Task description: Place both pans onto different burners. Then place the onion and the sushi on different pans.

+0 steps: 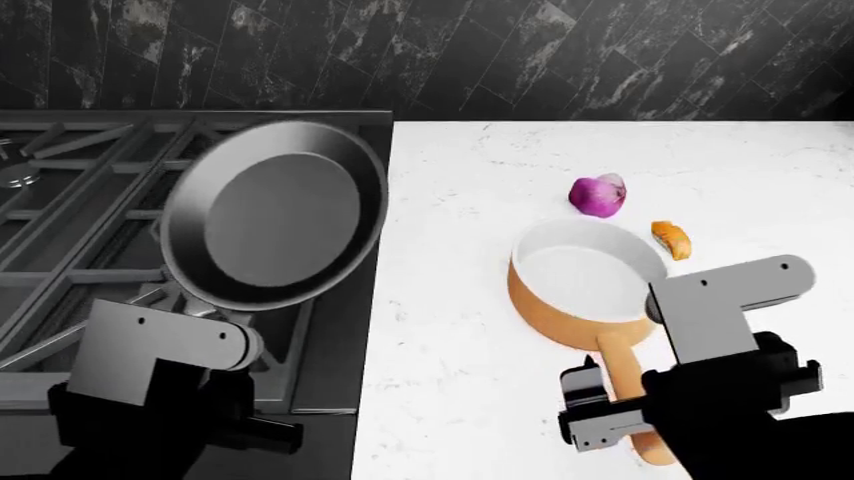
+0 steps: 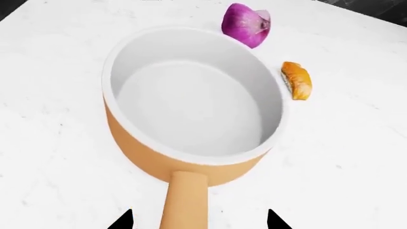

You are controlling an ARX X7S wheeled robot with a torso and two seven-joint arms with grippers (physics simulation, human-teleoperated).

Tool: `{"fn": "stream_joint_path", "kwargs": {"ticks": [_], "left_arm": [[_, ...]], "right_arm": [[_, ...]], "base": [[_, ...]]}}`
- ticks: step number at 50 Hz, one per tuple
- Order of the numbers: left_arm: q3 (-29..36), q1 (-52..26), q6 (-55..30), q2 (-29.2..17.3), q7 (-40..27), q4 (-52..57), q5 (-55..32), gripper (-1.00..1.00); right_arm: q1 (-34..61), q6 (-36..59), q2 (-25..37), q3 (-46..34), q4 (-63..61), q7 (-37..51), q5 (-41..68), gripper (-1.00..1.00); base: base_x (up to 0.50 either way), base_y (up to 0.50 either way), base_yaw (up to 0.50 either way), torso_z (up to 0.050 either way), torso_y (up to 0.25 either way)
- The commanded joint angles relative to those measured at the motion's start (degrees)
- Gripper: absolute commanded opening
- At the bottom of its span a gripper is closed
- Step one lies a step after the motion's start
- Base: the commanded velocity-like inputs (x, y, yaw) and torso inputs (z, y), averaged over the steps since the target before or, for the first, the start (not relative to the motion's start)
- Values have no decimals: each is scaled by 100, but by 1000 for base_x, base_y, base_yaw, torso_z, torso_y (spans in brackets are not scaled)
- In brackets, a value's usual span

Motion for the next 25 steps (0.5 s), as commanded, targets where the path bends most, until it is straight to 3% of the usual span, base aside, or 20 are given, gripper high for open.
{"fn": "stream_joint_path", "kwargs": {"ticks": [1,11,25], "left_arm": [[-179,-183,-14,35,-96,-43,171,-100],[-162,-209,-33,33,-147,-30,145,-100],[-120,-188,-50,83,-102,-72,215,-100]], "right_arm": [[-263,-335,-8,-29,229,-517,-339,100],[-797,-811,249,-37,277,-857,-594,100],[-1121,-983,96,-156,516,-1145,-844,100]], "base": [[0,0,0,0,0],[0,0,0,0,1],[0,0,0,0,1]]}}
